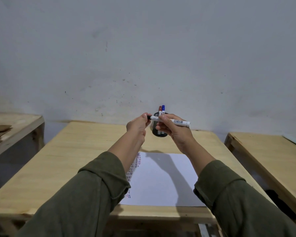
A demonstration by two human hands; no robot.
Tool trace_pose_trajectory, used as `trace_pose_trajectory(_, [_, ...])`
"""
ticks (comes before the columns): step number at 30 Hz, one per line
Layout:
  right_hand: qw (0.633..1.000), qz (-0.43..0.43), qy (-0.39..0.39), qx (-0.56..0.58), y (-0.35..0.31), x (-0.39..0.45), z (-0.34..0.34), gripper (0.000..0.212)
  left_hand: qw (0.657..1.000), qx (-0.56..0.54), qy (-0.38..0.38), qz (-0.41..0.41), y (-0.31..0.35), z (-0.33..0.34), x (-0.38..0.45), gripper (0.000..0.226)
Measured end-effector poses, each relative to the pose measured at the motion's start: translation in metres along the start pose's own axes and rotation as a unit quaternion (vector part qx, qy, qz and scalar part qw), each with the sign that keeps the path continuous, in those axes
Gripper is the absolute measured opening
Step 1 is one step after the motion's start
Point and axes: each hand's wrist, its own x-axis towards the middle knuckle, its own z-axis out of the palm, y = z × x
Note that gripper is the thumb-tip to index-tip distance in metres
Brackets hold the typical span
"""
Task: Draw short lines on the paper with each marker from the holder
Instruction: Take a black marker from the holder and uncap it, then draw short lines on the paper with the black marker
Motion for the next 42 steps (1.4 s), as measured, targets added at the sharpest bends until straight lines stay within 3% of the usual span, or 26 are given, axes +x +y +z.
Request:
trace_pose_trajectory(4, [0.999, -0.009, 0.014, -0.049, 0.014, -0.003, 0.009, 0.021, 0.999, 0.016, 0.033, -0.019, -0.004, -0.014, 0.004, 0.032])
trace_pose_trajectory(8, [0.996, -0.024, 0.017, -0.080, 0.029, -0.011, 0.017, 0.012, 0.998, 0.028, 0.054, -0.029, -0.014, -0.025, 0.009, 0.030])
trace_pose_trajectory(11, [0.994, -0.033, 0.024, -0.097, 0.035, -0.015, 0.017, 0.011, 0.991, 0.045, 0.120, -0.032, -0.014, -0.045, 0.020, 0.013])
trace_pose_trajectory(14, [0.994, -0.036, 0.029, -0.099, 0.036, -0.017, 0.011, 0.009, 0.979, 0.115, 0.167, -0.012, -0.013, -0.080, 0.030, 0.031])
trace_pose_trajectory(18, [0.994, -0.022, 0.027, -0.105, 0.043, -0.017, 0.014, 0.008, 0.954, 0.242, 0.161, 0.078, -0.032, -0.102, 0.033, 0.019])
trace_pose_trajectory(21, [0.993, 0.001, 0.021, -0.119, 0.053, -0.020, 0.019, 0.015, 0.935, 0.303, 0.155, 0.098, -0.051, -0.114, 0.034, 0.005])
trace_pose_trajectory(29, [0.991, 0.087, 0.041, -0.088, 0.081, -0.026, 0.012, 0.017, 0.849, 0.495, 0.115, 0.142, -0.074, -0.132, 0.038, 0.014])
trace_pose_trajectory(42, [0.980, 0.187, 0.060, -0.030, 0.092, -0.029, 0.019, 0.015, 0.842, 0.511, 0.054, 0.164, -0.083, -0.149, 0.038, 0.052])
